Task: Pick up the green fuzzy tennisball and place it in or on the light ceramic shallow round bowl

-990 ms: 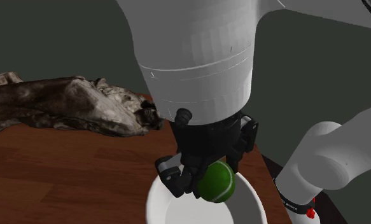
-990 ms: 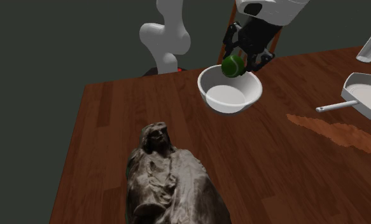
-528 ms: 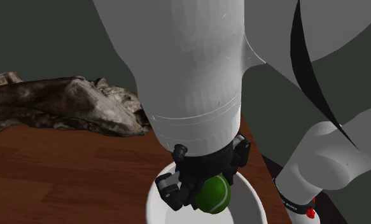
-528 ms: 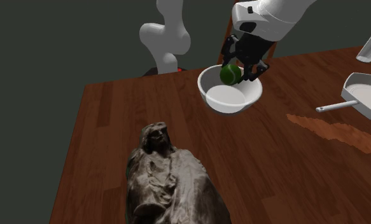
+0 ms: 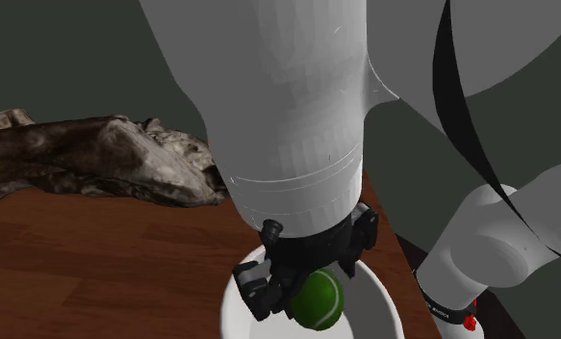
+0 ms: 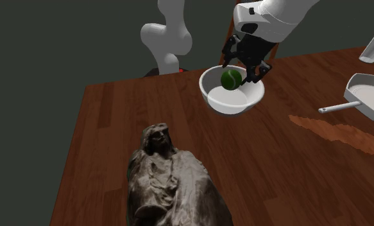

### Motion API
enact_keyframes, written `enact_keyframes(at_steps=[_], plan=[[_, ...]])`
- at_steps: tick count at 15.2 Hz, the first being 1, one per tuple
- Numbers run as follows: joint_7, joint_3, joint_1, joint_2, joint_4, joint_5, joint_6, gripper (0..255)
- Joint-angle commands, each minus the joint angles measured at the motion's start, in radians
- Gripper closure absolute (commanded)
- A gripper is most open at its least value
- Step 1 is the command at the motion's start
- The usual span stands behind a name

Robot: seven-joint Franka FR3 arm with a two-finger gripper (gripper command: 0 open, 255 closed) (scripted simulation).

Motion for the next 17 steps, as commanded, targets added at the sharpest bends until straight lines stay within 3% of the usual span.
enact_keyframes(at_steps=[1, 5, 9, 17], plan=[[0.000, 0.000, 0.000, 0.000, 0.000, 0.000, 0.000, 0], [0.000, 0.000, 0.000, 0.000, 0.000, 0.000, 0.000, 0], [0.043, 0.032, -0.045, 0.077, 0.172, -0.044, -0.106, 0], [0.043, 0.032, -0.045, 0.077, 0.172, -0.044, -0.106, 0]])
